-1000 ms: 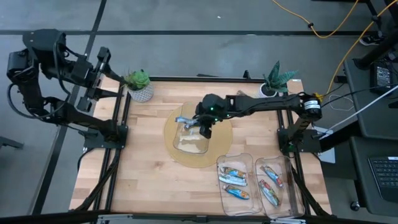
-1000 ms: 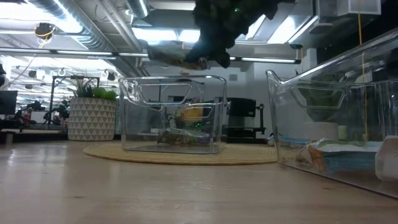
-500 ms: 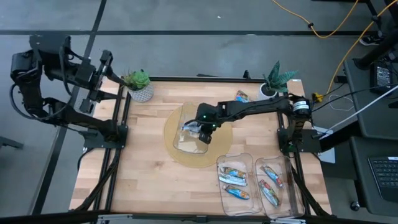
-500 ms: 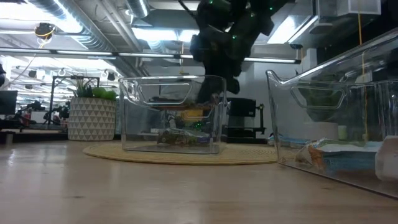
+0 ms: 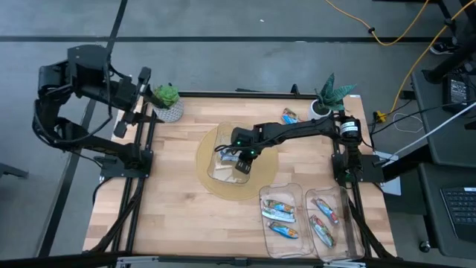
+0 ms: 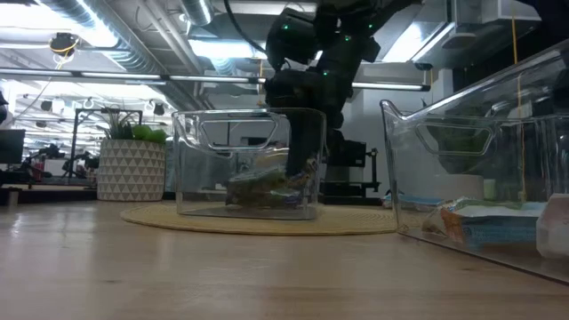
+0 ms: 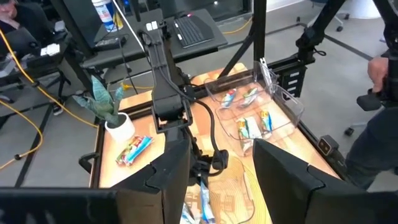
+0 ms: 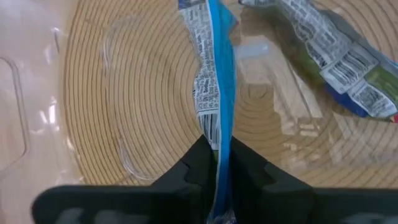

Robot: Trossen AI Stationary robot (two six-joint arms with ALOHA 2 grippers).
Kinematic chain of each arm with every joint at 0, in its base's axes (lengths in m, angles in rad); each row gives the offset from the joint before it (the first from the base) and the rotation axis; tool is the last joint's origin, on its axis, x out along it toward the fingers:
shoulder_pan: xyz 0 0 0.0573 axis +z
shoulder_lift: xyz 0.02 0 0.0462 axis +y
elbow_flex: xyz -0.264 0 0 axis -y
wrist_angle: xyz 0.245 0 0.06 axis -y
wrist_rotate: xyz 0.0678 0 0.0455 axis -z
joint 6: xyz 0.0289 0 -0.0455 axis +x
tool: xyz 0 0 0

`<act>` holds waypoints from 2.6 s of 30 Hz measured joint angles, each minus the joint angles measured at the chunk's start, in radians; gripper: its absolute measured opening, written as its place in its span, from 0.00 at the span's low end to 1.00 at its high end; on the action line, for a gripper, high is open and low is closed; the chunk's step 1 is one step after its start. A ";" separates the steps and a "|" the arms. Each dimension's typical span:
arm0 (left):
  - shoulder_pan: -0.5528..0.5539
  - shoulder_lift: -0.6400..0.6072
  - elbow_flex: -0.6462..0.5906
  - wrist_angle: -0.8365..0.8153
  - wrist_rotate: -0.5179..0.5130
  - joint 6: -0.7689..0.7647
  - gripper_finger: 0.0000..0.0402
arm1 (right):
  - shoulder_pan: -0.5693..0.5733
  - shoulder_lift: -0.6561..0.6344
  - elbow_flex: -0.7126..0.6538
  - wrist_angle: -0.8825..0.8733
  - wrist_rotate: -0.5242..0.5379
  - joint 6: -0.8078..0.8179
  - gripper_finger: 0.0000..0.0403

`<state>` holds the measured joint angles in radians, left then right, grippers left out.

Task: Pick and place Granola Bars by type
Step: Put the blue granola bar pack into the top transparent bin, then put the red granola bar pack into the bottom right transparent bin

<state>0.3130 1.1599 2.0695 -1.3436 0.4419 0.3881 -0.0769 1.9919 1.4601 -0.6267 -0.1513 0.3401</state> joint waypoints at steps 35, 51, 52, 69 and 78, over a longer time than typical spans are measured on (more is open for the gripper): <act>0.000 -0.016 -0.051 0.046 0.002 -0.028 0.42 | 0.035 -0.021 0.351 -0.546 0.273 -0.092 0.40; 0.000 -0.055 -0.051 0.044 0.001 -0.064 0.42 | -0.033 -0.068 0.351 -0.697 0.436 -0.101 0.40; 0.000 -0.055 -0.051 0.043 0.001 -0.063 0.42 | -0.039 -0.077 0.351 -0.709 0.446 -0.099 0.40; 0.000 -0.063 -0.051 0.044 -0.003 -0.062 0.42 | -0.224 -0.483 -0.187 -0.478 0.435 -0.041 0.40; 0.000 -0.053 -0.051 0.046 -0.006 -0.061 0.42 | -0.317 -0.560 -0.420 -0.378 0.377 0.028 0.44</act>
<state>0.3130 1.1067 2.0190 -1.2976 0.4355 0.3275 -0.3937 1.4322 1.0403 -1.0042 0.2261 0.3680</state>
